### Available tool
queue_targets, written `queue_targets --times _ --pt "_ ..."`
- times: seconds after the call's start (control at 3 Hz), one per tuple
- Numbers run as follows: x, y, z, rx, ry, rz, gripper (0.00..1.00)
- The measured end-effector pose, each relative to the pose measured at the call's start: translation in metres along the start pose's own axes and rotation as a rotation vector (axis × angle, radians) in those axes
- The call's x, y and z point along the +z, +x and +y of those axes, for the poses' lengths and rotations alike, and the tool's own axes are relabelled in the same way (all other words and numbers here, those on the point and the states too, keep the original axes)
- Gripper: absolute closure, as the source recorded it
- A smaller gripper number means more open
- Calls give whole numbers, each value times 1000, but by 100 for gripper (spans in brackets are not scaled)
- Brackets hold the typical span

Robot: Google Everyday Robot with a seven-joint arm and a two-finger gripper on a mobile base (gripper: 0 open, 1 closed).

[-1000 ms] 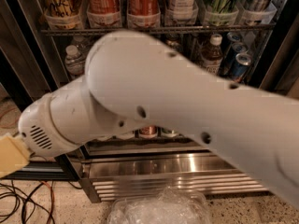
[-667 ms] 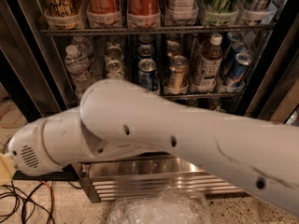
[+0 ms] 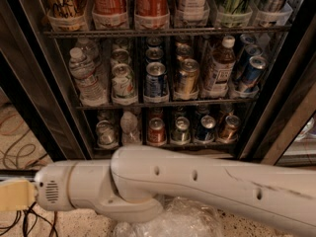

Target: Pick 7up can from bottom shelf of fridge

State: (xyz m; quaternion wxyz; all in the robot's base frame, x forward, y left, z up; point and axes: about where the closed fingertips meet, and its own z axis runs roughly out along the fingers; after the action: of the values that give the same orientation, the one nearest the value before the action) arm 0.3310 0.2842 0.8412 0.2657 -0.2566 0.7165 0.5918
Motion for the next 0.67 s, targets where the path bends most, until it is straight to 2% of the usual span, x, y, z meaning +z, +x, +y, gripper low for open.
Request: queue_targets --times 0.33,0.67 --pt "-23 31 -26 169 61 -91 0" --pt "-39 20 -30 224 81 -166 0"
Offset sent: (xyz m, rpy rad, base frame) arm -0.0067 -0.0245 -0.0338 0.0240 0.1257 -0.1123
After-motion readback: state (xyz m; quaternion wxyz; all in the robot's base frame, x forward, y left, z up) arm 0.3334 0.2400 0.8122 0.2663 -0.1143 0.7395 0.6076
